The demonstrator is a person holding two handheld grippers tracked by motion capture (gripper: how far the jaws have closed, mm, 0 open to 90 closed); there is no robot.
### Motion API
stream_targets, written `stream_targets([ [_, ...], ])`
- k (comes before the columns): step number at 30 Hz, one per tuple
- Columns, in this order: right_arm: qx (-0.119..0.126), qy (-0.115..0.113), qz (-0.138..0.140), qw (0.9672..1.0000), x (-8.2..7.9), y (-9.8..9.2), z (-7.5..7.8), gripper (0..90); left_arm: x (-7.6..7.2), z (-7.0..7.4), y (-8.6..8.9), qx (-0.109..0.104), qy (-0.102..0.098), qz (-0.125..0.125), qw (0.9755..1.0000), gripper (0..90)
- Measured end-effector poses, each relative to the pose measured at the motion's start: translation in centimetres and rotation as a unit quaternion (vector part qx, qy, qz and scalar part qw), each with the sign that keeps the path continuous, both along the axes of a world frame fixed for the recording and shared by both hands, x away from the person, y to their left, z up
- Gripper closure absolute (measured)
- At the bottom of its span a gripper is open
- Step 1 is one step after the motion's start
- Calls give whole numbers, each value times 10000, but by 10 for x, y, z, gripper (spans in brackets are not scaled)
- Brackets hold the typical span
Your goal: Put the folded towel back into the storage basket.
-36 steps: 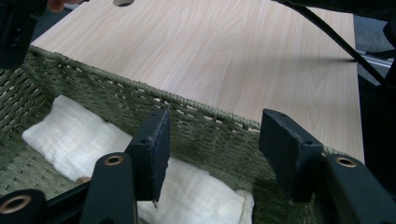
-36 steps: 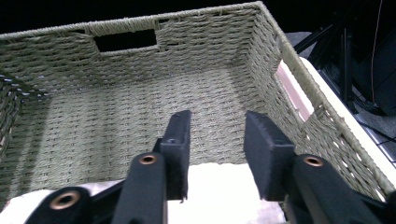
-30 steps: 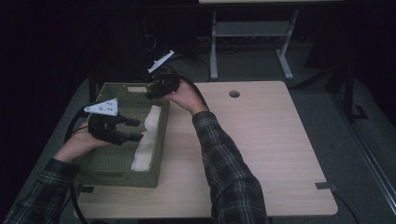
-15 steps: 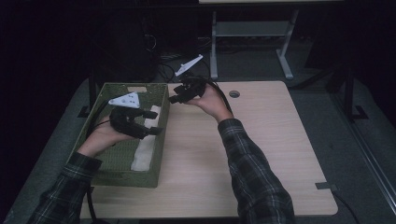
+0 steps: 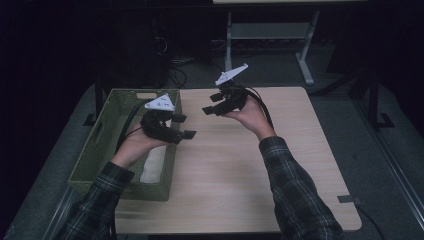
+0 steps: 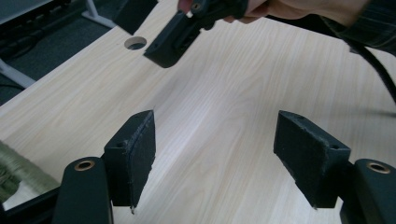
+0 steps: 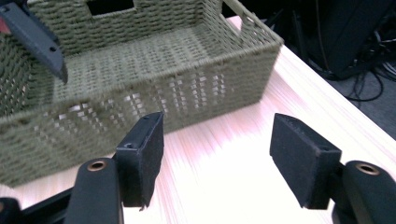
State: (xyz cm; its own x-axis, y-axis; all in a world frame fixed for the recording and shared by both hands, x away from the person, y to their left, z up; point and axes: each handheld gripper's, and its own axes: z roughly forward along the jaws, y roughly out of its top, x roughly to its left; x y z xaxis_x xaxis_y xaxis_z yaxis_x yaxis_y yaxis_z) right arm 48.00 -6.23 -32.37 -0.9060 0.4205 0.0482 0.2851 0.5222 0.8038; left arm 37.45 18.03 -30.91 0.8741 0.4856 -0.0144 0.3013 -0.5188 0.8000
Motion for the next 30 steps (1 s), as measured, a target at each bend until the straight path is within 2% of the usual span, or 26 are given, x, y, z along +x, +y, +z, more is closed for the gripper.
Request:
stream_targets([
  [2, 31, -26, -83, 10000, -4, -9, -3, 325, -1, -2, -8, 46, -34, 63, 10000, 285],
  [5, 62, -27, -200, 9998, -10, -23, -6, 311, -1, -7, -18, -73, 6, 178, 9998, 281],
  [10, 86, -12, -390, 9992, -22, -41, -14, 289, -4, -13, -34, -43, -123, 378, 9992, 268],
  [13, 105, -23, -464, 9989, -29, -52, -18, 267, -6, -20, -44, -59, -127, 327, 9994, 267],
  [16, 45, -35, -562, 9984, -37, -63, -25, 251, -11, -28, -53, 71, -194, 314, 9993, 257],
  [17, 27, -27, -611, 9981, -39, -67, -27, 249, -13, -32, -57, 23, -159, 325, 9993, 256],
  [21, -32, -14, -765, 9971, -50, -83, -39, 242, -18, -47, -70, 228, -146, 223, 9994, 237],
  [23, -56, -9, -837, 9965, -55, -91, -44, 235, -20, -53, -74, 228, -134, 211, 9994, 232],
  [25, -45, 2, -887, 9960, -59, -98, -50, 231, -21, -59, -79, 128, -75, 228, 9996, 232],
  [30, -74, 57, -1046, 9945, -70, -110, -64, 211, -29, -75, -93, 203, -46, 169, 9996, 215],
])
